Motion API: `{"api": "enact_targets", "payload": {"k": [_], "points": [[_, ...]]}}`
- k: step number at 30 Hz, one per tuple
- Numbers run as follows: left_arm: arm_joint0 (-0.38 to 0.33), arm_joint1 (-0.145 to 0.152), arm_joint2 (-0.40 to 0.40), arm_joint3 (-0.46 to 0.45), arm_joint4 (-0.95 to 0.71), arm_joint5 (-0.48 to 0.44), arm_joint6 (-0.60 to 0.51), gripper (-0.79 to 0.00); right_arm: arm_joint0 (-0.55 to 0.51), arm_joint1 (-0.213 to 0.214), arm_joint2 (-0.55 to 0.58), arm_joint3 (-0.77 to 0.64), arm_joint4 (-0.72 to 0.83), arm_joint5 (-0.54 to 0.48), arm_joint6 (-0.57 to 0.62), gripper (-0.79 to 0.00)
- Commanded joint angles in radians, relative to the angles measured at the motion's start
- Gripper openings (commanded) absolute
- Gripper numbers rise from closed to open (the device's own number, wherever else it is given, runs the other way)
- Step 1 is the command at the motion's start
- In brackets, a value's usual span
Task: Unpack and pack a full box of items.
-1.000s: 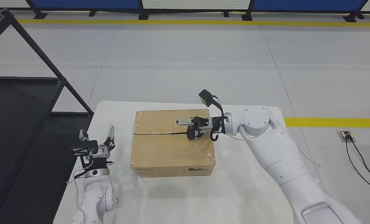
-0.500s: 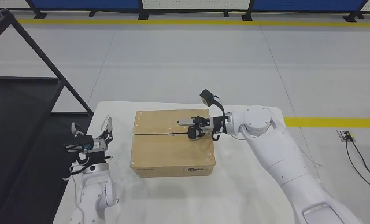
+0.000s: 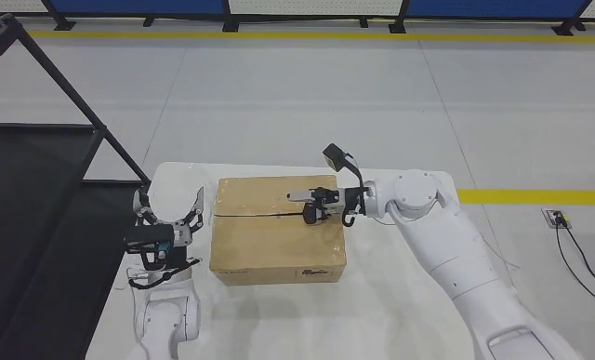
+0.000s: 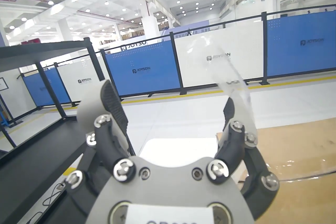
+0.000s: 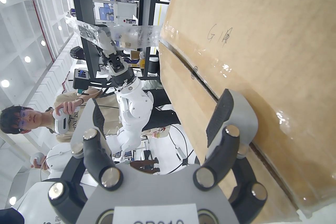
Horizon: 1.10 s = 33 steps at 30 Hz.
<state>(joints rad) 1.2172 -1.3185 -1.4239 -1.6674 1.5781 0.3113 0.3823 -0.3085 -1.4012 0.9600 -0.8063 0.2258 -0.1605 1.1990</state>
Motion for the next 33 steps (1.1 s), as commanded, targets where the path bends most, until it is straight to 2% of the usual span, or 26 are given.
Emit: {"api": "enact_targets", "payload": {"k": [1, 11, 23, 28, 33], "points": [[-0.006, -0.001, 0.016, 0.005, 0.02, -0.012, -0.01, -0.012, -0.002, 0.001, 0.001, -0.001, 0.001, -0.001, 0.002, 0.0], [-0.044, -0.011, 0.093, 0.053, 0.092, -0.061, -0.065, 0.0, -0.019, 0.009, 0.013, -0.017, 0.002, -0.008, 0.001, 0.0], [-0.069, -0.025, 0.137, 0.099, 0.124, -0.042, -0.068, -0.006, -0.054, 0.024, 0.032, -0.09, -0.005, -0.008, 0.007, 0.0], [-0.031, -0.024, 0.078, 0.014, 0.038, -0.021, -0.026, -0.012, -0.064, 0.03, 0.037, -0.116, -0.005, 0.003, 0.016, 0.0], [0.034, -0.015, -0.046, -0.07, -0.02, -0.008, -0.007, -0.009, -0.064, 0.025, 0.031, -0.135, 0.033, 0.028, 0.013, 0.0]]}}
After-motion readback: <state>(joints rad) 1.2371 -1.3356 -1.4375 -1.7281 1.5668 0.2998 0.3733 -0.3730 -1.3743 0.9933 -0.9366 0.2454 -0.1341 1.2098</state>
